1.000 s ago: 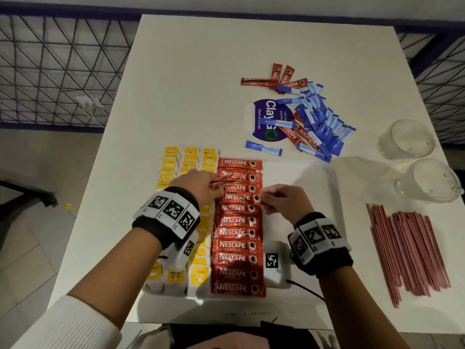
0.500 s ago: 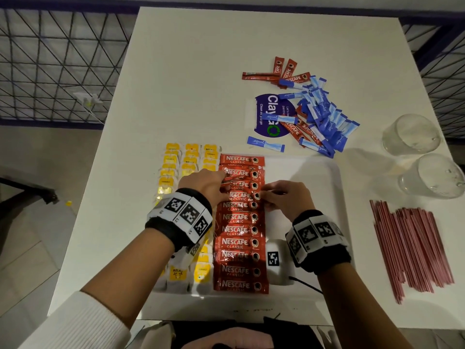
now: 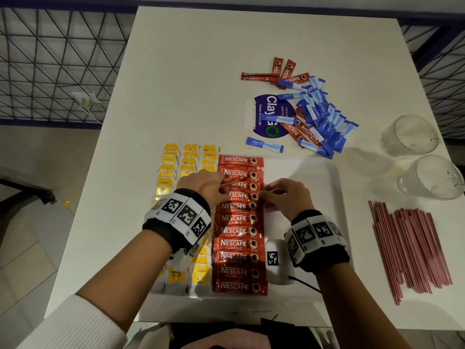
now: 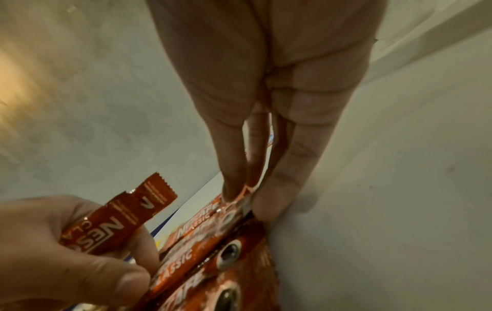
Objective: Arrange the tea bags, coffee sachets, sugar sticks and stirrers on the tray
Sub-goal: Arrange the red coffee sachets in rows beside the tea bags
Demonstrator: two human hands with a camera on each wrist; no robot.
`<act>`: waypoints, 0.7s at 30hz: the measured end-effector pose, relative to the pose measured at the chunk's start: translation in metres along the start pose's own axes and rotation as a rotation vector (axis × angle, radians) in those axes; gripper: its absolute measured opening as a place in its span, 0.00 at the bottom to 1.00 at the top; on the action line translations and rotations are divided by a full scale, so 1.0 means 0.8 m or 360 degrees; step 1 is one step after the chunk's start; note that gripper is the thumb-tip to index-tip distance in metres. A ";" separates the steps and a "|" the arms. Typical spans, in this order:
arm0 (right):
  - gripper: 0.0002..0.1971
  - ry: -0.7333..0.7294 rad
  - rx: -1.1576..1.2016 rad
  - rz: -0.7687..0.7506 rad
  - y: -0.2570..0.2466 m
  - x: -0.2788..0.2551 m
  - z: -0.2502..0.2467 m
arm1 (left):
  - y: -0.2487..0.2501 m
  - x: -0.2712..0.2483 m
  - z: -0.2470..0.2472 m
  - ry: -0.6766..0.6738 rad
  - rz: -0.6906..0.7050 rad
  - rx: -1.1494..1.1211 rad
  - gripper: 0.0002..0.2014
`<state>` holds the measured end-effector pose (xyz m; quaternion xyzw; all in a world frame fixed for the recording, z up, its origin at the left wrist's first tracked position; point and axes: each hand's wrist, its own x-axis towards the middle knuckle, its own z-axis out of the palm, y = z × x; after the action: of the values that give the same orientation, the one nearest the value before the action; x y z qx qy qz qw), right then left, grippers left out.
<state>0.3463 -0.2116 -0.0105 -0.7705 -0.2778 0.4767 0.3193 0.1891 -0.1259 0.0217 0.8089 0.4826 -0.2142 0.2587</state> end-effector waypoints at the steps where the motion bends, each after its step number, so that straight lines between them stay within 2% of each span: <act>1: 0.07 0.0018 0.0002 -0.0011 0.000 0.000 -0.001 | 0.000 -0.001 -0.001 -0.0004 -0.0002 -0.0017 0.13; 4: 0.09 0.0074 -0.0088 -0.0136 -0.006 -0.002 -0.005 | 0.000 -0.003 -0.003 -0.0045 0.0025 -0.0093 0.16; 8: 0.22 -0.0201 0.0004 -0.0412 -0.023 -0.015 -0.009 | 0.006 -0.008 -0.006 -0.0119 0.0084 -0.0239 0.16; 10: 0.24 -0.0275 0.0046 -0.0497 -0.028 -0.021 -0.007 | 0.012 -0.011 -0.006 -0.0132 0.0096 -0.0323 0.16; 12: 0.21 -0.0324 0.0113 -0.0541 -0.032 -0.027 -0.005 | 0.018 -0.014 -0.006 -0.0113 0.0149 -0.0418 0.16; 15: 0.08 -0.0341 0.0316 -0.0478 -0.036 -0.031 -0.005 | 0.025 -0.020 -0.006 -0.0083 0.0324 -0.0549 0.14; 17: 0.07 -0.0310 0.0357 -0.0448 -0.036 -0.031 -0.009 | 0.027 -0.024 -0.004 -0.0101 0.0431 -0.0685 0.12; 21: 0.05 -0.0379 0.0474 -0.0437 -0.028 -0.038 -0.019 | 0.024 -0.035 -0.001 -0.0269 0.0459 -0.1204 0.09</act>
<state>0.3453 -0.2230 0.0285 -0.6082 -0.3422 0.5521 0.4563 0.1937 -0.1519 0.0434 0.6957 0.3861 -0.0489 0.6037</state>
